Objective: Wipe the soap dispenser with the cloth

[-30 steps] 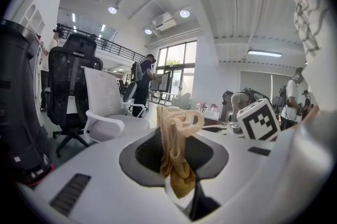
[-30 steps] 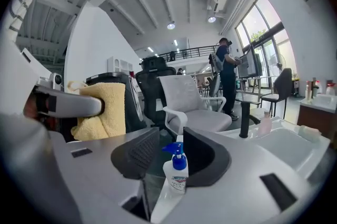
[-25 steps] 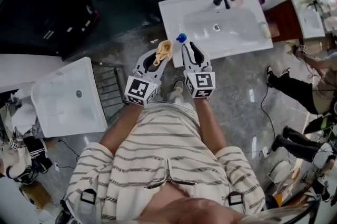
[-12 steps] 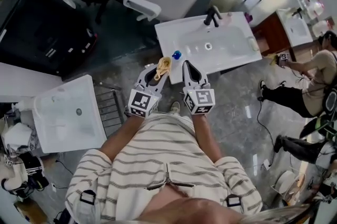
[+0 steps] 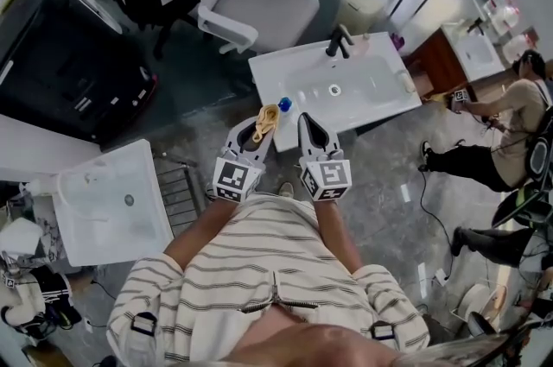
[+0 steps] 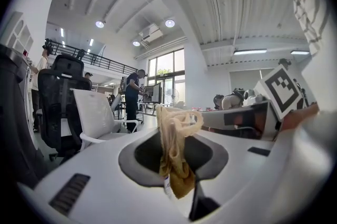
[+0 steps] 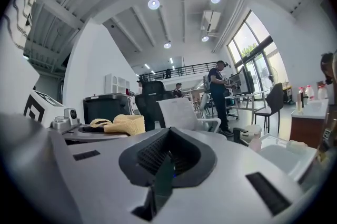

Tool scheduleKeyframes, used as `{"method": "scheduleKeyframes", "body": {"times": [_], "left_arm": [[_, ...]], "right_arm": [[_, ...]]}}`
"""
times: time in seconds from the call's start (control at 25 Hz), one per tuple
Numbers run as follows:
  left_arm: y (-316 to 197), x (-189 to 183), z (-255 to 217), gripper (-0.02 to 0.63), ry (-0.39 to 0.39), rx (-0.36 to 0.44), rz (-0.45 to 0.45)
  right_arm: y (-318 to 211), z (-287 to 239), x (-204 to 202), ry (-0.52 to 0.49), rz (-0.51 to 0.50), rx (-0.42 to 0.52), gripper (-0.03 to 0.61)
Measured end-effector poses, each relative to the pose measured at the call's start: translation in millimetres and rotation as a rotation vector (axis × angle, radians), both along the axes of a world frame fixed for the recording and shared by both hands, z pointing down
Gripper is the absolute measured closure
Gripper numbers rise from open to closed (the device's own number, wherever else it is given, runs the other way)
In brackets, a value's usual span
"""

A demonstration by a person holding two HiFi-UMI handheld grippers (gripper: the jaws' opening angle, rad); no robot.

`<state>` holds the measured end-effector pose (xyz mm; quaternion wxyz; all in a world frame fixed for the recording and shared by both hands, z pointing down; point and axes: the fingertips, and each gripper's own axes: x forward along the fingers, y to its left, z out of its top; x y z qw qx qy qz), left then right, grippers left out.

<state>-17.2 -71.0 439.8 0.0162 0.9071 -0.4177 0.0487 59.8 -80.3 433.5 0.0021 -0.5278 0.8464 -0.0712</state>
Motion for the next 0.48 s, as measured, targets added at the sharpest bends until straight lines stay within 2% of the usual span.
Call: {"method": "scheduleKeyframes", "body": {"times": [0.48], "left_arm": [[-7.8, 3.3, -0.4, 0.534, -0.002, 0.009, -0.011]], "right_arm": [[-6.8, -3.3, 9.5, 0.002, 0.021, 0.018, 0.583]]}}
